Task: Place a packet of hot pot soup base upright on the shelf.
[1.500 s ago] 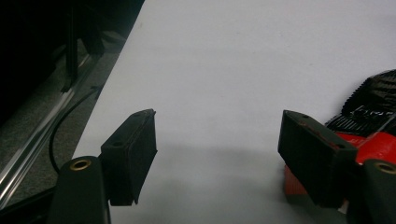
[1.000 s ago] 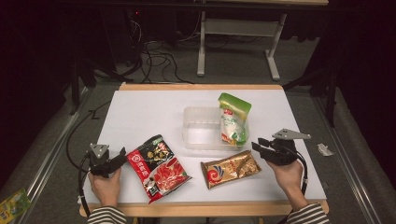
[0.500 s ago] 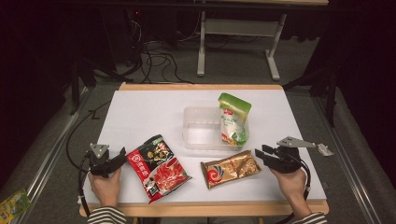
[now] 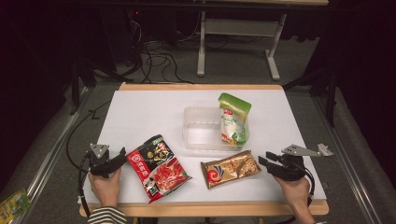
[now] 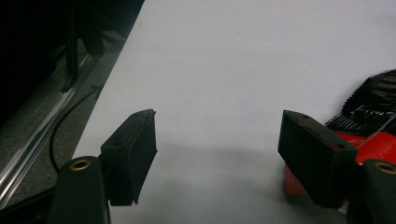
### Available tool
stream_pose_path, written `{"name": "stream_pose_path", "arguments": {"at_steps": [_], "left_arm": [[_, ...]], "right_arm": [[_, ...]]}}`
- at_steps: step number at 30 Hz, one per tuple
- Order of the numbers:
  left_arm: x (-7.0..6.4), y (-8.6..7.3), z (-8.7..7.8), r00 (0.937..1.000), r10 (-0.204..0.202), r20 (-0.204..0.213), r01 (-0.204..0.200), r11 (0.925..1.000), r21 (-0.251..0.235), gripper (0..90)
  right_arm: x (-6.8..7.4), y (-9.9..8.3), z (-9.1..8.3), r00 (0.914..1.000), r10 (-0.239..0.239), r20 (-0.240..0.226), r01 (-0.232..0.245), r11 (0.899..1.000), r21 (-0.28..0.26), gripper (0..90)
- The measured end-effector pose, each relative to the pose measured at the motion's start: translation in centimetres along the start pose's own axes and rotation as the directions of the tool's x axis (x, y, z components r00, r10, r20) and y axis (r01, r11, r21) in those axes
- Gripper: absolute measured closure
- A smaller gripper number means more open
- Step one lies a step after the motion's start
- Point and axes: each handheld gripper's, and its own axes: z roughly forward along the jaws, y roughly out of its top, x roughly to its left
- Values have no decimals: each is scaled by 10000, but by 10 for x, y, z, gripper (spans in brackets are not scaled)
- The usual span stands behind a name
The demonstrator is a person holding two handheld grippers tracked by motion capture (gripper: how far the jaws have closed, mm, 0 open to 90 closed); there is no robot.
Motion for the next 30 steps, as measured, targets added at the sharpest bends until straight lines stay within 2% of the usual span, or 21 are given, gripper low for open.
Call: {"name": "stream_pose_path", "arguments": {"at_steps": [11,25,27,30], "left_arm": [[0,0,0,10000,-5,-25,5,10000,6,287],[0,0,0,10000,44,-26,-44,10000,16,286],[0,0,0,10000,11,-42,-11,10000,-1,286],[0,0,0,10000,36,-33,-36,10000,16,286]], "right_arm": [[3,-12,7,9997,163,-196,-160,9997,159,555],[11,-17,32,9979,378,-525,-346,9975,618,517],[14,-17,35,9993,169,-347,-147,9980,622,516],[15,-17,37,9991,81,-406,-55,9980,633,516]]}}
